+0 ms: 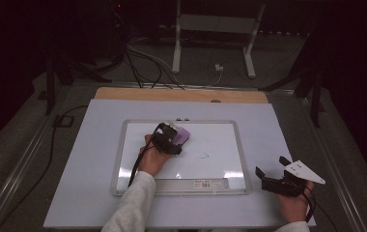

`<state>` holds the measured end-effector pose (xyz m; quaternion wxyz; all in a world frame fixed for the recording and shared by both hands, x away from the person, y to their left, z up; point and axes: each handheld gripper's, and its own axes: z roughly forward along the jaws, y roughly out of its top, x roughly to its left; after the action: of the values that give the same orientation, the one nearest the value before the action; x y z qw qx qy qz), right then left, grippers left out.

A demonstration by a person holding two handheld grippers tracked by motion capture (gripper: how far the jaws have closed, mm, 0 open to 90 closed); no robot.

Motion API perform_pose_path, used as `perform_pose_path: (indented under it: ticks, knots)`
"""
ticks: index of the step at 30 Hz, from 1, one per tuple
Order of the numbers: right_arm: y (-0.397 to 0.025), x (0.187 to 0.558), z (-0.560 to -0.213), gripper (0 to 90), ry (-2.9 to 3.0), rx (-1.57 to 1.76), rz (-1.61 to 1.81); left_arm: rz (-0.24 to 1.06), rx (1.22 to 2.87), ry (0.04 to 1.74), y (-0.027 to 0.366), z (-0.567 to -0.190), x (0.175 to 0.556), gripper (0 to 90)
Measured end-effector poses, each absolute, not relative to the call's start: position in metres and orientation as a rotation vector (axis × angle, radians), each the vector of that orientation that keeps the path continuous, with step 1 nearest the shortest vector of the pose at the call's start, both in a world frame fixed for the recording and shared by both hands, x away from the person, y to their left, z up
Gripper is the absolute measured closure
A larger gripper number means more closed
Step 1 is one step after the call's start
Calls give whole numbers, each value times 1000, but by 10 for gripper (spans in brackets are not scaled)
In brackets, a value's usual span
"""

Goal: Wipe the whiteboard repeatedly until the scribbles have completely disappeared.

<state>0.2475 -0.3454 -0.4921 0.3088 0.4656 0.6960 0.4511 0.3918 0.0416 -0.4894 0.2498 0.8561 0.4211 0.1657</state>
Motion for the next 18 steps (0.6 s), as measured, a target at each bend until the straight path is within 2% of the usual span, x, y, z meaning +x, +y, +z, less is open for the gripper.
perform_pose_path:
  ticks: [3, 10, 12, 18]
  knots:
    - [-346, 248, -492, 0, 1840, 1232, 1192, 464, 2335, 1155, 41, -489, 392, 420]
    - [-344, 248, -492, 0, 1845, 1226, 1192, 318, 2410, 907, 30, -489, 381, 420]
    - [-343, 248, -492, 0, 1846, 1227, 1191, 320, 2394, 951, 31, -489, 384, 420]
    - [-344, 247, -492, 0, 1841, 1229, 1193, 457, 2347, 1116, 33, -490, 393, 420]
